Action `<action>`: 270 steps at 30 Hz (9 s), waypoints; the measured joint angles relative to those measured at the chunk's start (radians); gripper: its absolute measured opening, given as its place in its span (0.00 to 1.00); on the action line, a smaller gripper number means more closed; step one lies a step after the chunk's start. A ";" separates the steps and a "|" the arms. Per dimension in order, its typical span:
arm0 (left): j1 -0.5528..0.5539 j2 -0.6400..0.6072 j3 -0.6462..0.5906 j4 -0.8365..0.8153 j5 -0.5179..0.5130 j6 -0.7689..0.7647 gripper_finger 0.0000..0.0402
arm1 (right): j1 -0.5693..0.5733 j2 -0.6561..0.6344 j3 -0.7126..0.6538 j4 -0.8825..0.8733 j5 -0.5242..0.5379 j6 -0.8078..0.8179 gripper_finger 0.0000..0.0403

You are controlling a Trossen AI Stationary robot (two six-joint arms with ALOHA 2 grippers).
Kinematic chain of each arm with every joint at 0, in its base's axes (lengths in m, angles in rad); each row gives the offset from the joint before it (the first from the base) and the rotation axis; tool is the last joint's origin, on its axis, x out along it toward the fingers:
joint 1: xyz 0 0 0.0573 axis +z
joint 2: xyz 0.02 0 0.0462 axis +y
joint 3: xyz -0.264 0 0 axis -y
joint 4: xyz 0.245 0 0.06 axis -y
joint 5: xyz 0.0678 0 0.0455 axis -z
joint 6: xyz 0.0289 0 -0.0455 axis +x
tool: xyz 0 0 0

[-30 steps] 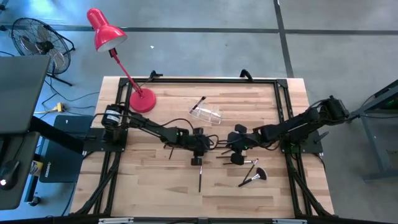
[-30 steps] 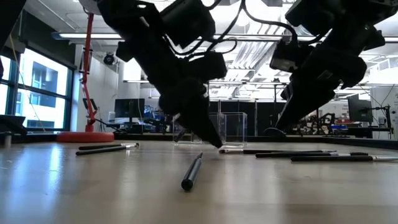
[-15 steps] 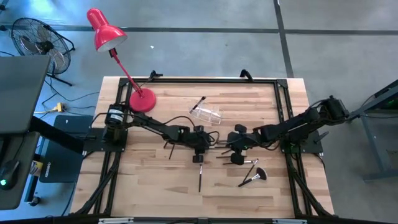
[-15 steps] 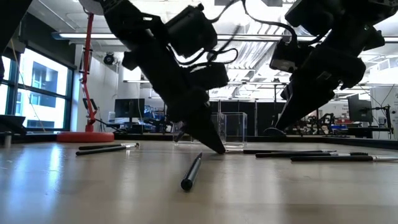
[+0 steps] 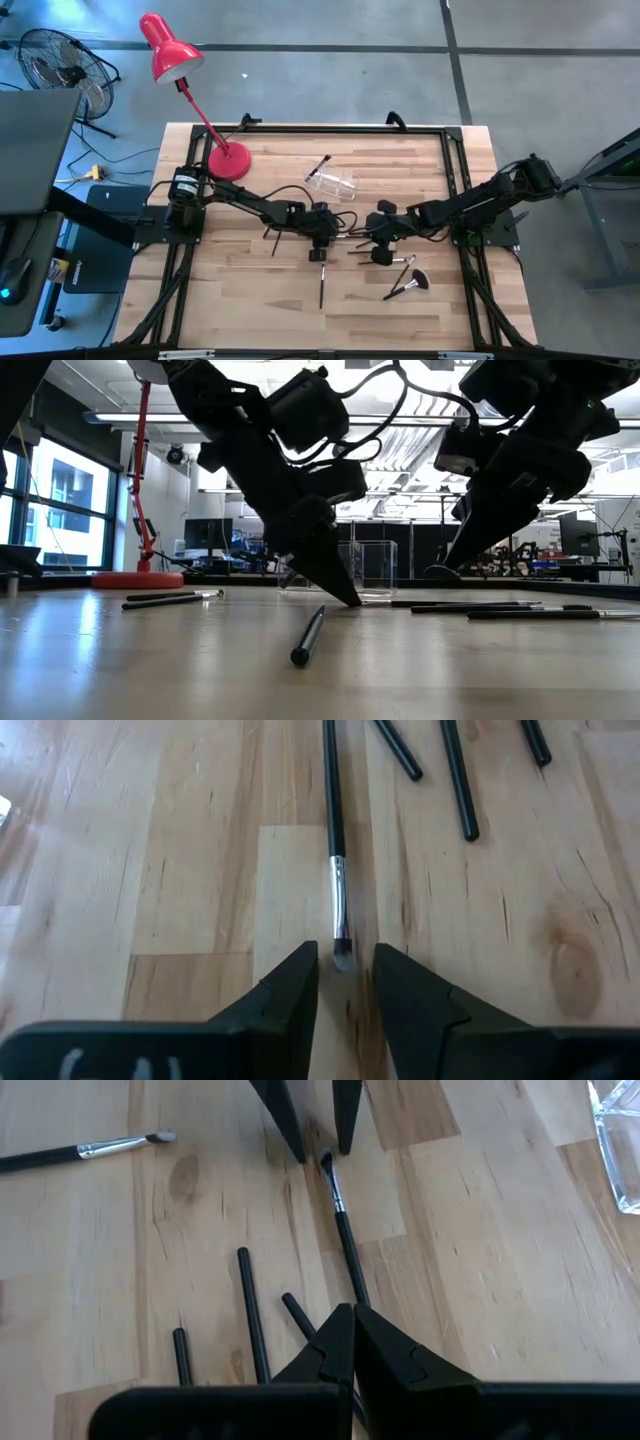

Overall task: Put items in baskets/containers
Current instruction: Put the eyeshadow brush into the transparent organizer

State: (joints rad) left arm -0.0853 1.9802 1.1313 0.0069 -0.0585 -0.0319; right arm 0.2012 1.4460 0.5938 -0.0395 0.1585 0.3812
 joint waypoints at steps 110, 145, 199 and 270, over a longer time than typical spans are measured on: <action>0.073 0.066 0.304 -0.468 0.406 -0.262 0.00 | 0.100 0.288 0.163 0.019 0.180 -0.311 0.31; 0.132 -0.001 0.305 -0.486 0.487 -0.191 0.28 | 0.101 0.281 0.160 0.013 0.117 -0.168 0.03; 0.170 -0.821 -0.592 0.081 0.137 -0.461 0.29 | -0.469 0.124 -0.138 1.057 0.048 0.042 0.02; 0.171 -0.820 -0.591 0.104 0.066 -0.465 0.28 | -0.621 0.216 -0.072 1.062 -0.147 -0.116 0.03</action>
State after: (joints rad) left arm 0.0853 1.1603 0.5400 0.1104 0.0076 -0.4969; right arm -0.4201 1.6619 0.5220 1.0225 0.0117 0.2649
